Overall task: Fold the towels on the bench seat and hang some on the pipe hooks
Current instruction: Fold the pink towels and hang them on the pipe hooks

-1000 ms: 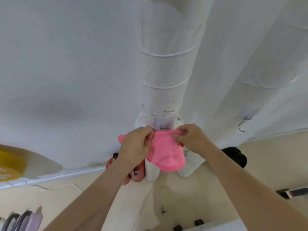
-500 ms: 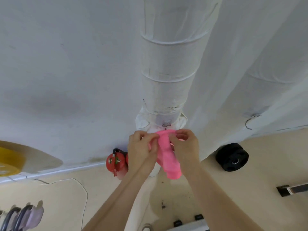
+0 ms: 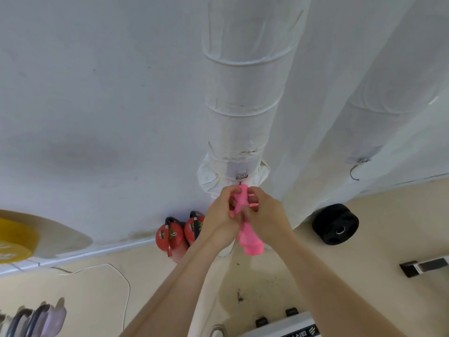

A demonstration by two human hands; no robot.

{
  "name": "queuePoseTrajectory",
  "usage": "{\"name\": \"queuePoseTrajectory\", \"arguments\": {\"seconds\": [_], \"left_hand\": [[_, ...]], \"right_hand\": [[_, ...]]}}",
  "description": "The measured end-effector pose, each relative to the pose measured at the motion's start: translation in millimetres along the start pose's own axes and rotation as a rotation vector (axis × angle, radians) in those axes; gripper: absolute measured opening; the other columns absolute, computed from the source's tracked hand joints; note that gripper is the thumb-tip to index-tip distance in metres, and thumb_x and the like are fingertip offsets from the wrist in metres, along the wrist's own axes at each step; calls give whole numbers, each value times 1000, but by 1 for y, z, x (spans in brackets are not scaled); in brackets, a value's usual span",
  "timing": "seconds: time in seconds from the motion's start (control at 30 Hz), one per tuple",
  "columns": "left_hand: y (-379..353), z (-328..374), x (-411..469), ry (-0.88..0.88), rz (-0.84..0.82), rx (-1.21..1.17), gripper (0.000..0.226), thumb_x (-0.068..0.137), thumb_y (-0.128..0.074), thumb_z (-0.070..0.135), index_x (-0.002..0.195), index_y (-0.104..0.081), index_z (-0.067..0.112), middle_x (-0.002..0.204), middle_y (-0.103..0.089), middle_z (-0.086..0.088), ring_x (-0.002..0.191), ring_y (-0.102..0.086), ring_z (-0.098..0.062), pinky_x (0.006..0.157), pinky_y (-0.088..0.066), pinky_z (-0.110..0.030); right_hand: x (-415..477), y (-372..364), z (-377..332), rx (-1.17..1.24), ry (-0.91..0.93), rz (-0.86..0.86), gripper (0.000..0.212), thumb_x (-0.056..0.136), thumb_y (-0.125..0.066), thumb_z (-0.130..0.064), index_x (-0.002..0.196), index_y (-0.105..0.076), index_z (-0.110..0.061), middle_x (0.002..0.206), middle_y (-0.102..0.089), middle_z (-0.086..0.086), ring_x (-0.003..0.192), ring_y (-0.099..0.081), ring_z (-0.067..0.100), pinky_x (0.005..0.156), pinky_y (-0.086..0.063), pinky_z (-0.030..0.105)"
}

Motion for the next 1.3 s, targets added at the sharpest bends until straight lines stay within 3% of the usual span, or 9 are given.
{"name": "queuePoseTrajectory", "arguments": {"seconds": [0.07,0.17,0.27,0.4,0.6,0.93,1.03,1.17,1.3], "left_hand": [[5,-1,-6,-21,47,62,48,85,-60,4,124,-50,31,104,-59,15,92,-58,-3,82,-50,-19],[10,0,-8,40,60,31,39,91,-52,1,127,-54,15,93,-55,12,85,-52,0,92,-46,-23],[18,11,-23,-44,80,101,37,92,-51,7,123,-58,25,99,-58,13,86,-54,-1,76,-40,-2],[23,11,-47,-59,39,167,20,93,-54,18,102,-70,25,82,-66,6,71,-58,-7,62,-40,-6],[-12,8,-99,-131,-108,293,20,93,-52,24,87,-71,23,83,-72,0,81,-64,-20,73,-45,-30],[-129,23,-237,-403,-263,542,31,93,-47,14,112,-67,26,99,-66,7,88,-55,-9,69,-30,-16],[-164,28,-289,-448,-313,547,29,90,-50,10,109,-68,24,100,-63,5,91,-56,-12,76,-37,-19],[-215,33,-353,-461,-468,548,25,94,-47,21,108,-67,27,97,-68,9,87,-60,-11,82,-47,-29],[-262,26,-404,-527,-568,576,31,91,-46,9,109,-66,24,106,-64,9,94,-54,-7,81,-37,-16]], "right_hand": [[-3,1,-5,-107,31,-38,32,92,-54,-21,124,-51,-17,110,-66,1,98,-63,21,81,-51,30],[-11,4,-11,-223,63,-31,45,91,-51,-20,135,-42,-14,115,-58,6,103,-57,25,83,-45,32],[-24,6,-11,-296,105,-33,53,93,-49,-17,143,-35,-14,125,-53,9,110,-54,26,85,-40,29],[-50,11,-2,-315,75,-78,51,93,-47,-18,144,-39,-18,136,-52,6,120,-52,23,97,-40,32],[-113,30,22,-348,48,-117,16,93,-47,-18,92,-62,-17,88,-67,0,86,-60,23,75,-46,32],[-258,81,107,-380,24,-3,27,94,-45,-20,114,-63,-23,103,-67,3,86,-58,18,75,-43,26],[-319,100,143,-351,-21,-1,30,94,-45,-21,121,-59,-24,115,-63,1,106,-56,19,88,-44,30],[-413,127,195,-350,-155,14,41,96,-46,-23,137,-44,-28,134,-51,-2,125,-46,21,102,-40,36],[-506,146,250,-298,-367,71,47,97,-46,-21,142,-37,-30,136,-51,1,122,-51,24,99,-43,37]]}}
Point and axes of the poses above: each hand's wrist, its own x-axis towards the middle knuckle, its own y-axis out of the back of the hand, z = x × y, the point moved 4 cm from there along x, towards the middle knuckle
